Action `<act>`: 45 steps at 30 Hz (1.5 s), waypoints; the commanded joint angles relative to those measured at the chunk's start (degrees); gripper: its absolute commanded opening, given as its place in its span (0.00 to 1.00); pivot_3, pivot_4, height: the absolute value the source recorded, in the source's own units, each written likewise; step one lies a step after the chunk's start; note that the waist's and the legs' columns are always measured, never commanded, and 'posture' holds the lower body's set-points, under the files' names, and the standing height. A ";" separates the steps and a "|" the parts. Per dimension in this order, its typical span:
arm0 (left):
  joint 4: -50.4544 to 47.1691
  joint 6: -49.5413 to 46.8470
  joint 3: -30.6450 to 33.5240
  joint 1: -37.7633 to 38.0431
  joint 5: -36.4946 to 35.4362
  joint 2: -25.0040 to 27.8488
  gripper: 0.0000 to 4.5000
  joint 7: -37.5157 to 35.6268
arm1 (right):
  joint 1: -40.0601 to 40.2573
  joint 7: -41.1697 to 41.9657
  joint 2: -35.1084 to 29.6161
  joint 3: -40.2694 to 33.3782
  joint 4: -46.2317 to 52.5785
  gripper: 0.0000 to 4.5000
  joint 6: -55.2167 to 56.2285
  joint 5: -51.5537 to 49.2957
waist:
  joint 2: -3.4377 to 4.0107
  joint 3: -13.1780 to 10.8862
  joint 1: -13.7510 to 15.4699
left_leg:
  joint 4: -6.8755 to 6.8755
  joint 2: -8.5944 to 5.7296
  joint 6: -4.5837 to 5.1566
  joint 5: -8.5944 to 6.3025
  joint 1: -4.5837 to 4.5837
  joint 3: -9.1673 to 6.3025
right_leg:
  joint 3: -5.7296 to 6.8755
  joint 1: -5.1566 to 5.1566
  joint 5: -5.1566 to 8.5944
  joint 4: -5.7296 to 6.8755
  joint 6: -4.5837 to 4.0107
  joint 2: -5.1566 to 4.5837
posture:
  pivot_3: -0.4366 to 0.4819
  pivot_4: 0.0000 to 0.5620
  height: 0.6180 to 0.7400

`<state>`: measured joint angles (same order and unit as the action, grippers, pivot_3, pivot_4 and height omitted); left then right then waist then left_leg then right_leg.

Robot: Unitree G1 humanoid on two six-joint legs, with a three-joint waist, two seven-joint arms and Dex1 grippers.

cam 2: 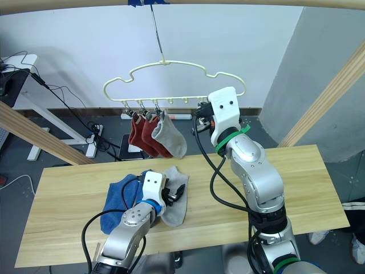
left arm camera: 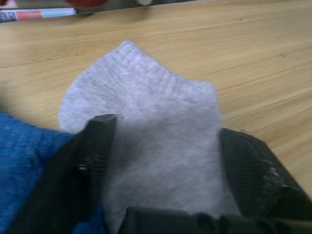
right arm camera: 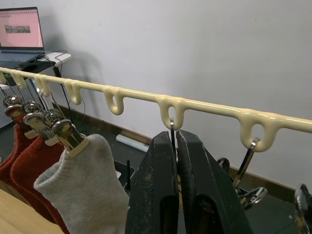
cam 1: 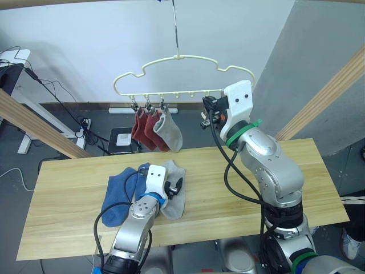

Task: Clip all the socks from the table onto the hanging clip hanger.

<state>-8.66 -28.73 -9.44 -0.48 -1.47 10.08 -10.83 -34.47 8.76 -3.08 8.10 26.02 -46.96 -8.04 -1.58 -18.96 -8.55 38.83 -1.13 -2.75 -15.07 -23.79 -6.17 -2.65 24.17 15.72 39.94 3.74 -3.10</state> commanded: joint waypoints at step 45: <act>3.41 40.16 1.58 -8.19 -2.41 4.15 0.01 -17.08 | 0.21 1.31 4.17 -0.86 4.57 0.00 -4.32 -7.23 | 0.00 0.02 -0.86 | -0.09 0.00 0.01 0.00 -0.05 -0.03 | 0.04 0.01 0.00 -0.16 0.00 -0.03 | 0.20 0.51 1.00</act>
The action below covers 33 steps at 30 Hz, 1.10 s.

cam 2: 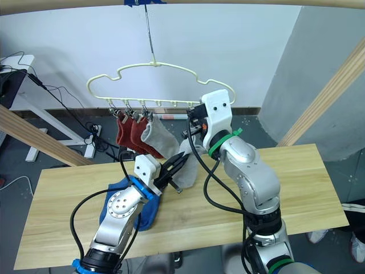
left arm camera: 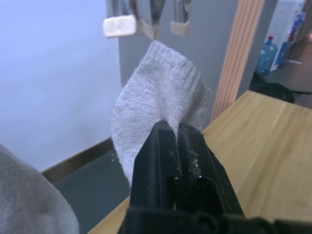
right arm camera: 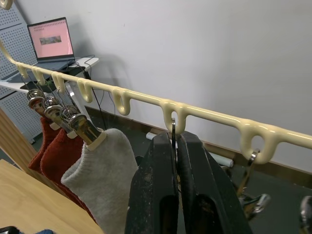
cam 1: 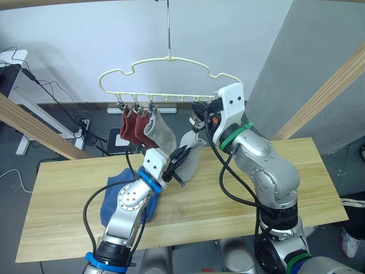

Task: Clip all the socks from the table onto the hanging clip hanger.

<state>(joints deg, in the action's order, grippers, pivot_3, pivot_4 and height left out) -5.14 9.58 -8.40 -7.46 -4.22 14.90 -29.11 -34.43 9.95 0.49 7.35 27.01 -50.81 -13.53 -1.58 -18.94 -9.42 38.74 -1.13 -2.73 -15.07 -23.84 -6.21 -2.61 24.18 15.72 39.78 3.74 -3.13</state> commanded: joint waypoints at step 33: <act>0.35 2.46 1.09 -3.79 0.06 -2.71 0.00 3.28 | 1.27 -0.78 0.11 0.37 3.97 0.12 -1.11 -2.26 | 0.00 0.00 -0.10 | 0.00 0.00 0.00 0.00 0.00 0.00 | 0.00 0.00 0.00 0.01 0.00 0.00 | 0.20 0.50 1.00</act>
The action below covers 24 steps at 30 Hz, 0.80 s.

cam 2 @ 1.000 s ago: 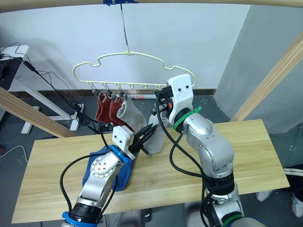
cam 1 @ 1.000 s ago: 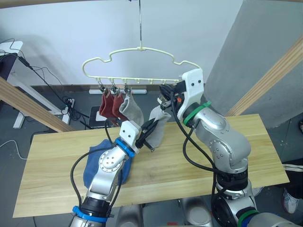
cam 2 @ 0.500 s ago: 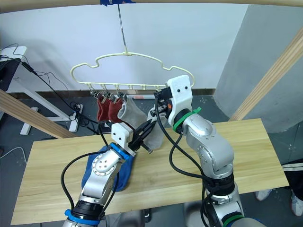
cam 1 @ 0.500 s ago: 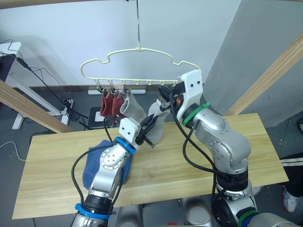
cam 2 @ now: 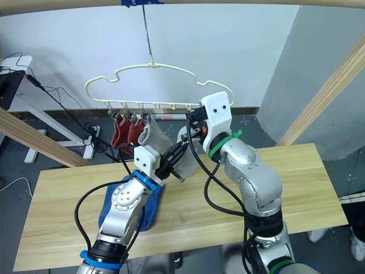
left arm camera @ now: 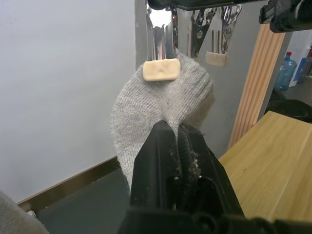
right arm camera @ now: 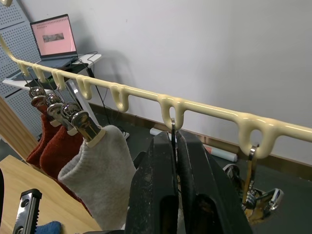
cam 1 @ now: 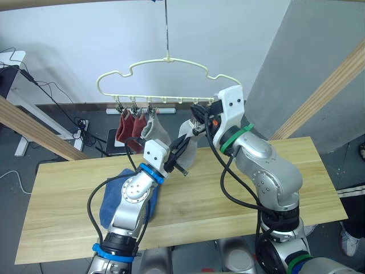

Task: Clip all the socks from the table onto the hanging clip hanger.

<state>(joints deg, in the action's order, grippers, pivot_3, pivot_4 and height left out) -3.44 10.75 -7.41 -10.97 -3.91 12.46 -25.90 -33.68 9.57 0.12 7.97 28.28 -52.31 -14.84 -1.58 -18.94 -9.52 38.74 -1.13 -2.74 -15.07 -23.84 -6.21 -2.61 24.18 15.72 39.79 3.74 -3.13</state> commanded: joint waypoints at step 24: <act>-5.87 -8.78 1.36 0.24 -7.95 4.54 0.75 -8.24 | 6.90 11.19 -21.46 -2.59 15.93 0.43 -2.34 -8.69 | -0.01 0.00 0.04 | 0.00 -0.05 0.01 0.00 -0.02 0.01 | 0.01 -0.04 0.00 -0.08 0.01 0.04 | 0.18 0.50 1.00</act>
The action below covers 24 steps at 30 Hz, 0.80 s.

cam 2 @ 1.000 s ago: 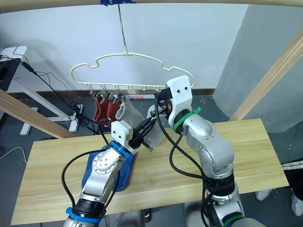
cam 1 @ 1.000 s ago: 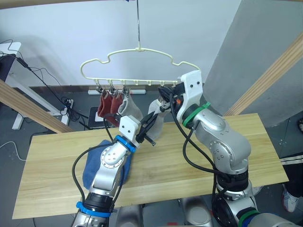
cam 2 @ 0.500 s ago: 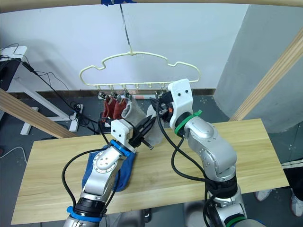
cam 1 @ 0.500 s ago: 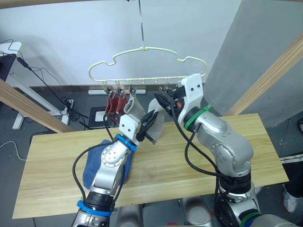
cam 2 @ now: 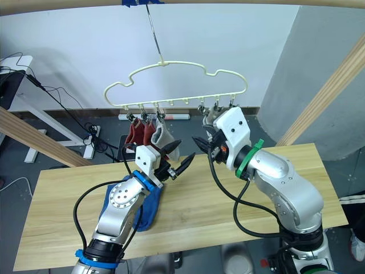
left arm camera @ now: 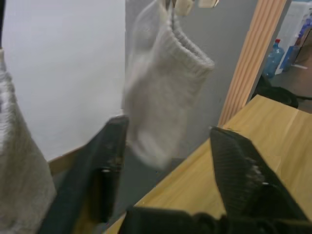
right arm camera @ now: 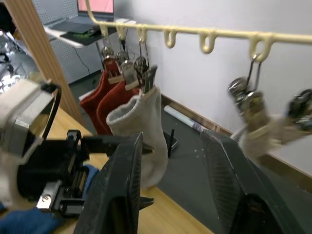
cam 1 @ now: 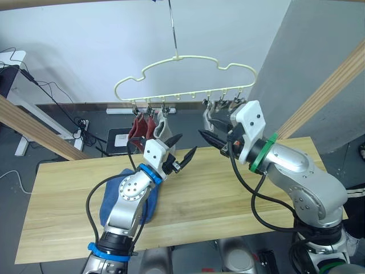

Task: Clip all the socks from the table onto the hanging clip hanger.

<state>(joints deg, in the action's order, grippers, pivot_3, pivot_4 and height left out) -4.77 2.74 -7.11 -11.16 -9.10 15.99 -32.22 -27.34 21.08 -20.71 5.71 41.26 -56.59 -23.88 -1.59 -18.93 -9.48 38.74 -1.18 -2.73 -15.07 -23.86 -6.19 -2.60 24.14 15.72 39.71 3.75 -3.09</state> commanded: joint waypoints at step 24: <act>-20.00 -22.53 7.57 -6.72 -20.92 15.80 0.75 -13.98 | -1.08 -8.50 1.47 3.32 -6.24 0.43 8.95 15.27 | -0.01 0.00 0.27 | -0.02 0.06 -0.01 0.00 -0.02 -0.02 | 0.00 -0.01 -0.01 -0.12 0.02 0.00 | 0.21 0.49 1.00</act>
<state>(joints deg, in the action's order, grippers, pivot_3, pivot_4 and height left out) -22.26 -19.84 0.33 -17.17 -29.28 32.05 -46.65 -27.88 13.15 -19.52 10.11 33.71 -48.58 -9.22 -1.59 -18.93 -9.21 38.72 -1.13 -2.74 -15.07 -23.87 -6.22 -2.59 24.13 15.71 39.60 3.76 -3.10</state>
